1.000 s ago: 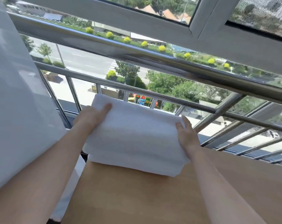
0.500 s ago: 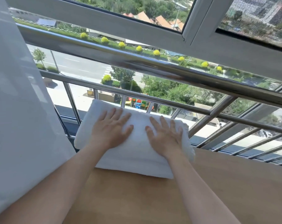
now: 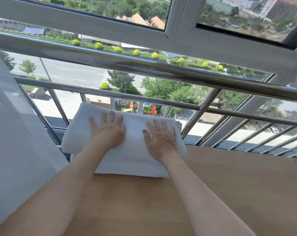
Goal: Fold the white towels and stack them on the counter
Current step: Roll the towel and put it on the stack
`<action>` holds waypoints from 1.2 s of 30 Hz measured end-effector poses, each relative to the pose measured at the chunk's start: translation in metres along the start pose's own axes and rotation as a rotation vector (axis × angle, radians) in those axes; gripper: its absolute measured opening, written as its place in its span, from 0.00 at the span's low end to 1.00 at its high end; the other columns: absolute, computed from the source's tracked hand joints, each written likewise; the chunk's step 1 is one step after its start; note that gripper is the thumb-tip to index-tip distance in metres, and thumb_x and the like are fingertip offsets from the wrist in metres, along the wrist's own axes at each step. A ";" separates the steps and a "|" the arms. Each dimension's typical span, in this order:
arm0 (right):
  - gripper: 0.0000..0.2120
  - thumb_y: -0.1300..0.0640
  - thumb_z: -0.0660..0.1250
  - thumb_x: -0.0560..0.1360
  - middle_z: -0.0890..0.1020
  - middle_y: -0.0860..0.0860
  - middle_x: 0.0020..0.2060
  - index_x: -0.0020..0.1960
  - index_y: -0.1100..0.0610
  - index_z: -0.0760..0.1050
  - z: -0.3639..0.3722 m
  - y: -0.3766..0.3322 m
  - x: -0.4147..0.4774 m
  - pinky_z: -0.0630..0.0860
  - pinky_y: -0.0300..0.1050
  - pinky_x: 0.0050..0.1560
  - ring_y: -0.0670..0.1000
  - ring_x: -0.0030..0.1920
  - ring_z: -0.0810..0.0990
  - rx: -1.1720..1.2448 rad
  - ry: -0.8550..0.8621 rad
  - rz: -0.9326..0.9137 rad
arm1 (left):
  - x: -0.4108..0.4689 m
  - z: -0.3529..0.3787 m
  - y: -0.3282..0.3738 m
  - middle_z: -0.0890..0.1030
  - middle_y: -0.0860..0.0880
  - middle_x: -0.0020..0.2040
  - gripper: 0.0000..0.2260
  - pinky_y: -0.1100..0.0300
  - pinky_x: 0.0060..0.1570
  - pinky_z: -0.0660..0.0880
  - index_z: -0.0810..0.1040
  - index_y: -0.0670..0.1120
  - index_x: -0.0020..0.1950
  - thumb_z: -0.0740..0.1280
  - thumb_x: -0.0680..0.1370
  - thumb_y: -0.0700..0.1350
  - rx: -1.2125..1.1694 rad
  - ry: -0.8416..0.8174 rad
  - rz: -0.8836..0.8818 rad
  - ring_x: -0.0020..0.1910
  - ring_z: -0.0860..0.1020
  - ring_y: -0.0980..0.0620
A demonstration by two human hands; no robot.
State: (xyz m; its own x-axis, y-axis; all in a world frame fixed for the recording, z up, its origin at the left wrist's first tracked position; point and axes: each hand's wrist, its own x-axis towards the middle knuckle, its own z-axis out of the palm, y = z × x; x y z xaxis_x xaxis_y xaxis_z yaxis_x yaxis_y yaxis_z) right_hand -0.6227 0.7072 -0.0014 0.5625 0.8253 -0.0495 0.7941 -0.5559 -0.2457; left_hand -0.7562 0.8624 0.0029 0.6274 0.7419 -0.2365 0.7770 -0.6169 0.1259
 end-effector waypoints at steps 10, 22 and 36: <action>0.25 0.41 0.44 0.84 0.52 0.45 0.80 0.80 0.43 0.52 -0.014 0.061 -0.079 0.41 0.52 0.78 0.49 0.80 0.46 0.067 0.000 -0.052 | -0.073 0.031 0.108 0.53 0.52 0.82 0.30 0.48 0.77 0.41 0.53 0.51 0.82 0.48 0.82 0.62 -0.021 0.202 0.273 0.81 0.47 0.48; 0.30 0.50 0.56 0.82 0.55 0.50 0.80 0.81 0.51 0.51 -0.043 0.237 -0.239 0.46 0.53 0.77 0.51 0.79 0.50 0.074 -0.175 0.141 | -0.191 0.083 0.249 0.57 0.49 0.81 0.30 0.48 0.73 0.61 0.57 0.52 0.81 0.55 0.81 0.63 -0.092 0.020 0.260 0.79 0.58 0.47; 0.30 0.46 0.57 0.82 0.55 0.50 0.80 0.80 0.49 0.53 -0.083 0.421 -0.379 0.50 0.54 0.77 0.51 0.79 0.52 0.105 -0.126 0.357 | -0.283 0.138 0.448 0.56 0.50 0.82 0.31 0.52 0.75 0.57 0.55 0.51 0.81 0.52 0.82 0.64 -0.013 -0.052 0.430 0.80 0.56 0.48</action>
State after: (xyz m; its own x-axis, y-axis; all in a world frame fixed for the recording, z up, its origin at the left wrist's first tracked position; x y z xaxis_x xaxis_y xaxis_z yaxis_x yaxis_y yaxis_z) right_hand -0.4824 0.1517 -0.0060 0.7611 0.5911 -0.2669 0.5219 -0.8025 -0.2892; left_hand -0.5927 0.3394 -0.0062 0.8909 0.4037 -0.2082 0.4463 -0.8632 0.2360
